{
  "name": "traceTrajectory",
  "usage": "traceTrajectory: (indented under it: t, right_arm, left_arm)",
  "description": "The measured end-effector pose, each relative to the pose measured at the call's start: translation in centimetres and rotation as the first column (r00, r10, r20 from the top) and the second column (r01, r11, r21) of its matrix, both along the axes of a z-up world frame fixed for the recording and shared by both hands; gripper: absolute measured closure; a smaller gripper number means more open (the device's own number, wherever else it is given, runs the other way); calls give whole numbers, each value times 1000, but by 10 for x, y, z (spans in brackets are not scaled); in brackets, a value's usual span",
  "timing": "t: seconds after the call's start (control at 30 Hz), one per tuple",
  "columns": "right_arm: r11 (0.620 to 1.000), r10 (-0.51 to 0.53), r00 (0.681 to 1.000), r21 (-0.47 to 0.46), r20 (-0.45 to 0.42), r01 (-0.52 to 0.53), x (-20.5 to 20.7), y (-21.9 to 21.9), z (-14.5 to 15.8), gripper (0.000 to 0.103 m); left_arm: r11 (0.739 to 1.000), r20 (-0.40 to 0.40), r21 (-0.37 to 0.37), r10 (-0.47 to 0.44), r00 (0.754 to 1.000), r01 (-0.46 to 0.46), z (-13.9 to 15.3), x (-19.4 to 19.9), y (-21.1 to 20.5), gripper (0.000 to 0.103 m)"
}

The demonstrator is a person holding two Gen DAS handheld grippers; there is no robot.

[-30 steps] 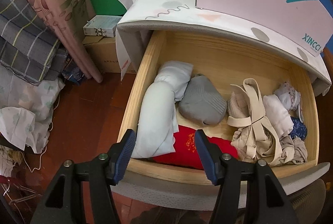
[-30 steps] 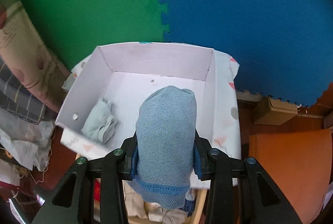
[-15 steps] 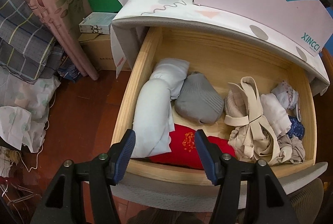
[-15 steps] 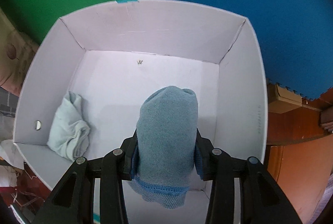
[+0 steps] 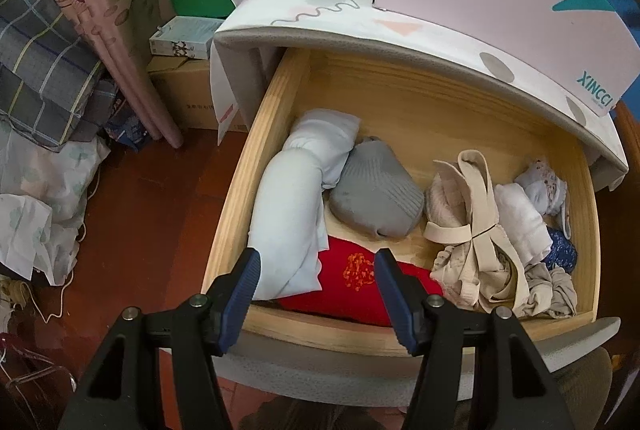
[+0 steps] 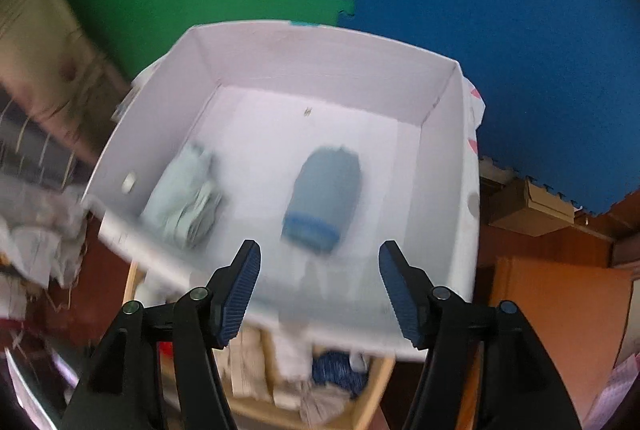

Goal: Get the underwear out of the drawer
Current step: 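Move the open right gripper back over the drawer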

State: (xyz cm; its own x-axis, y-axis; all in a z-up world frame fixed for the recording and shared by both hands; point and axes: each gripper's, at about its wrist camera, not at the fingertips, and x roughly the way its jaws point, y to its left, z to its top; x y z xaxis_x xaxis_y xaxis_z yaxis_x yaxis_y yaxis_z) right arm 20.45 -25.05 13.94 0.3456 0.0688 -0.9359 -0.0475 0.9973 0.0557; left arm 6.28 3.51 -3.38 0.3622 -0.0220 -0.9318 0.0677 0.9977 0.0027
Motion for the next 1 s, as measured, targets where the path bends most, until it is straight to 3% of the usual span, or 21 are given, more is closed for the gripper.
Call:
traceTrajectory:
  t: [0.13, 0.43, 0.57, 0.73, 1.0]
  right_arm:
    - [999, 37, 998, 0, -53, -37, -43, -3, -7, 41]
    - [999, 39, 948, 5, -315, -40, -104, -3, -116, 38]
    - [998, 13, 909, 58, -417, 12, -115, 2, -171, 27]
    - [994, 0, 882, 98, -472, 52, -113, 7, -204, 21]
    - [1000, 3, 832, 18, -555, 9, -115, 21, -248, 16]
  left_arm:
    - [1000, -9, -17, 12, 1000, -12, -1, 0, 4, 42]
    - [1000, -13, -21, 22, 1000, -22, -2, 1, 8, 42]
    - [999, -20, -28, 25, 999, -26, -3, 1, 10, 42]
    - [999, -27, -36, 21, 999, -22, -4, 2, 10, 42]
    - [998, -47, -54, 10, 999, -13, -7, 4, 9, 42]
